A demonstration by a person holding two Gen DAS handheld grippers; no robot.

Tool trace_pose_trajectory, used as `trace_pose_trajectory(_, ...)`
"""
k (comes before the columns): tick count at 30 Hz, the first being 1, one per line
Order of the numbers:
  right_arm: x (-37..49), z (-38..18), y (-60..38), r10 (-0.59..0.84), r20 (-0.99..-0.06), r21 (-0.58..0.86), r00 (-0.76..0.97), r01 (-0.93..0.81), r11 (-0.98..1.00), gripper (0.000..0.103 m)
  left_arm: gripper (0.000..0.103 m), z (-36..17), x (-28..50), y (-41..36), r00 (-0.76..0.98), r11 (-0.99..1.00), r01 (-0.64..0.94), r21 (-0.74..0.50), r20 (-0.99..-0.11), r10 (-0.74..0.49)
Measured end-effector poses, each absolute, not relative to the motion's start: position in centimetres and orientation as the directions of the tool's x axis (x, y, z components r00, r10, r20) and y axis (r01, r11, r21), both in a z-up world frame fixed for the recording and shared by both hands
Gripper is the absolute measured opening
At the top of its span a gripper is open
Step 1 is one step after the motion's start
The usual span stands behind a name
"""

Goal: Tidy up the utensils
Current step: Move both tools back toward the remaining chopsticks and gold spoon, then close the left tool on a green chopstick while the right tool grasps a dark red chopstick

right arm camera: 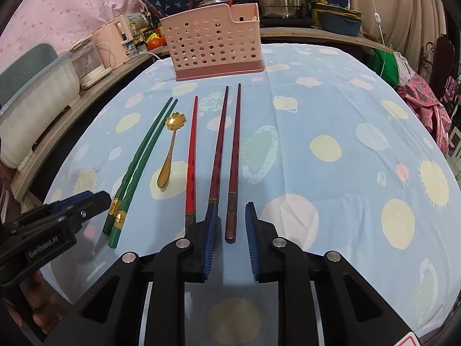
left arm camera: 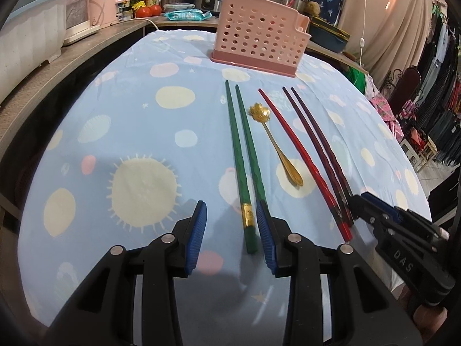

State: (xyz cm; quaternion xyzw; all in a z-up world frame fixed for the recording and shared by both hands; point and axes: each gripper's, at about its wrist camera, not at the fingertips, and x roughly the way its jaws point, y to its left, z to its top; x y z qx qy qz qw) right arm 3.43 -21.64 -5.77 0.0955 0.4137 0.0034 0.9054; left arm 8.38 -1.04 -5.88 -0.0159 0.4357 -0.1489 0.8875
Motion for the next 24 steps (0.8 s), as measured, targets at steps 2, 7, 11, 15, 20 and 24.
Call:
trace_pose_trajectory(2, 3.54, -5.94, -21.82, 0.082, -0.753, 0.175, 0.653, 0.079, 0.981, 0.019, 0.034, -6.13, 8.37, -1.22, 0.569, 0.954, 0.254, -0.158, -0.773, -0.280)
trace_pose_trajectory(7, 3.56, -6.33, -21.97, 0.082, -0.758, 0.178, 0.647, 0.084, 0.980, 0.017, 0.034, -6.40, 8.25, -1.44, 0.567, 0.955, 0.254, -0.152, -0.777, -0.274)
trace_pose_trajectory(11, 3.54, -6.36, -22.00, 0.082, -0.758, 0.178, 0.648, 0.084, 0.980, 0.017, 0.033, -6.52, 8.21, -1.48, 0.570, 0.956, 0.254, -0.145, -0.776, -0.269)
trace_pose_trajectory(15, 3.49, -6.43, -21.94, 0.077, -0.756, 0.171, 0.650, 0.082, 0.982, 0.017, 0.032, -6.63, 8.08, -1.66, 0.582, 0.958, 0.259, -0.124, -0.772, -0.257)
trace_pose_trajectory(20, 3.34, -6.60, -21.74, 0.073, -0.750, 0.164, 0.657, 0.078, 0.983, 0.017, 0.018, -6.84, 8.04, -1.62, 0.587, 0.958, 0.263, -0.118, -0.768, -0.256)
trace_pose_trajectory(24, 3.29, -6.67, -21.63, 0.068, -0.746, 0.156, 0.662, 0.075, 0.985, 0.017, 0.010, -6.88, 7.89, -1.51, 0.586, 0.955, 0.270, -0.126, -0.766, -0.267)
